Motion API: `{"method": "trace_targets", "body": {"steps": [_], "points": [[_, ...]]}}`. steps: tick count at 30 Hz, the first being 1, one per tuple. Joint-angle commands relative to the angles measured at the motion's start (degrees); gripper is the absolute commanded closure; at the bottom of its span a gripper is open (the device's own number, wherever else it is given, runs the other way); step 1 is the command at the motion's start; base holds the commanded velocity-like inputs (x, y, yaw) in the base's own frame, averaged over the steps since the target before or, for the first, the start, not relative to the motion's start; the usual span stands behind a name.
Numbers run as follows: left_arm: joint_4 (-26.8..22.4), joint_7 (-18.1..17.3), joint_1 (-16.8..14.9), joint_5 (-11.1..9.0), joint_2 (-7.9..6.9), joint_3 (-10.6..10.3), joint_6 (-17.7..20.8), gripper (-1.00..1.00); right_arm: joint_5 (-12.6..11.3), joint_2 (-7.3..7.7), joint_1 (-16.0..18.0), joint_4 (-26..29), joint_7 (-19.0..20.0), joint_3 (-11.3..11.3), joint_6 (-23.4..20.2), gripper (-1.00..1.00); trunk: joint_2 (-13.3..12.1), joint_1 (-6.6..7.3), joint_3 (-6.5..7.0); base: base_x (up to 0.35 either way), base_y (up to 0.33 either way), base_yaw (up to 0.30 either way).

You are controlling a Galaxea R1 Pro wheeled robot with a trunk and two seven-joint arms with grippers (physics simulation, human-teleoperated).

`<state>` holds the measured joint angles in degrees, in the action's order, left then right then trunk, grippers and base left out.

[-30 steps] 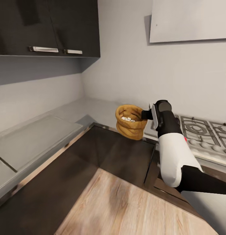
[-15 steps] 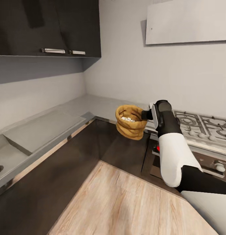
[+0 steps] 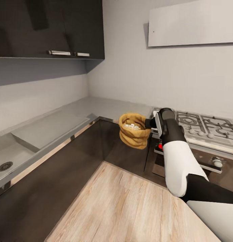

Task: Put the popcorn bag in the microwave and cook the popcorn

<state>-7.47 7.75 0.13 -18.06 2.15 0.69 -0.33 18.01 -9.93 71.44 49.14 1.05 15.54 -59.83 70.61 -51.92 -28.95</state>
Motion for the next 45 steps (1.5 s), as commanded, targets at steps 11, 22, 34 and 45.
{"method": "trace_targets", "body": {"steps": [11,22,34,45], "points": [[-0.18,0.22,0.02,-0.31,-0.04,0.1,-0.02,-1.0,-0.16,-0.07,-5.71,-0.1,0.53,0.19,-0.17,1.0,0.04,0.0,-0.04,0.0,0.0,0.0],[-0.18,0.24,0.04,-0.31,-0.04,0.1,-0.02,-1.0,-0.16,-0.07,-8.24,-0.1,0.55,2.62,-0.17,1.0,0.04,0.0,0.45,0.0,0.0,0.0],[-0.18,0.24,0.01,-0.37,-0.21,0.1,-0.03,-1.0,0.26,-0.07,-9.04,-0.01,0.0,3.18,-0.17,1.0,0.04,0.0,1.5,0.0,0.0,0.0],[-0.18,0.24,0.01,-0.39,-0.21,0.1,-0.02,-1.0,0.27,-0.07,-9.04,-0.01,-0.09,3.18,-0.17,1.0,0.04,0.0,2.47,0.0,0.0,0.0]]}}
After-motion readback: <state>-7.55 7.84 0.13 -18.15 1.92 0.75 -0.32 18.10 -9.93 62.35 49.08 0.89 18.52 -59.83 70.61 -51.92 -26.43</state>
